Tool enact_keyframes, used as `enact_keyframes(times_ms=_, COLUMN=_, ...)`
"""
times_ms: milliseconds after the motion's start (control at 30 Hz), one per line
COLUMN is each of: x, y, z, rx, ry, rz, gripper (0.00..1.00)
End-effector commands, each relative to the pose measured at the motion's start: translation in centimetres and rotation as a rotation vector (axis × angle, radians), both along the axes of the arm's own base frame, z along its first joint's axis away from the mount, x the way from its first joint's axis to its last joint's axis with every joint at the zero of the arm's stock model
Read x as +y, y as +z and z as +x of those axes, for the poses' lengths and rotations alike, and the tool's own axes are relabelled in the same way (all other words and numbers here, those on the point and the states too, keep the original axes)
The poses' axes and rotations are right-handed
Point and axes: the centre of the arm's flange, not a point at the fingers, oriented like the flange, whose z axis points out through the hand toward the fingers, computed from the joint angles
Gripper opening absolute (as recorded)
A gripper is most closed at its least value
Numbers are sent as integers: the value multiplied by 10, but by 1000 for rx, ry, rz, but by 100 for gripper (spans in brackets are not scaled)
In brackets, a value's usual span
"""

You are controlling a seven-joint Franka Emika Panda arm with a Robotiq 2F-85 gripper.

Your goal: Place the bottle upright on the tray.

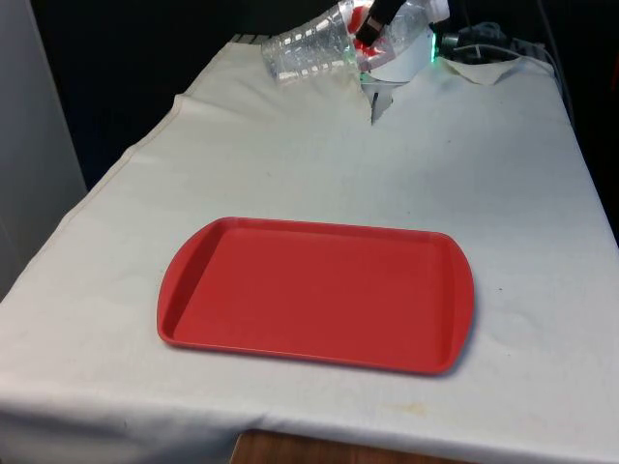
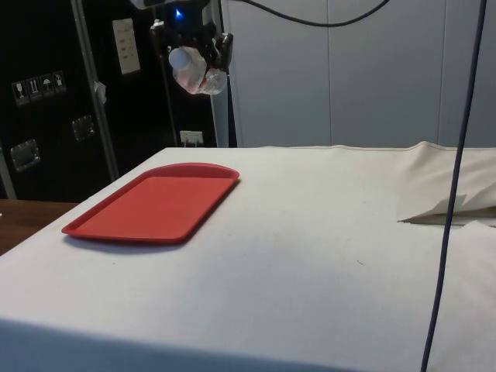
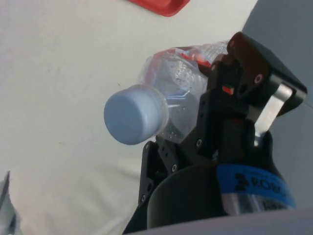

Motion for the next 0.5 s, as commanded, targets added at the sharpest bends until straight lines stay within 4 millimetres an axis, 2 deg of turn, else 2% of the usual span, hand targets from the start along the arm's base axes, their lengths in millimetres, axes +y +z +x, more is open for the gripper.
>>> enact_keyframes(times_ms=0, x=-1, y=1, z=2, rx=-3, ry=0, rz=19, gripper=0)
enact_keyframes(times_ms=467, x=-11, y=7, z=10, rx=-42, ry=-47, rz=113, gripper=0)
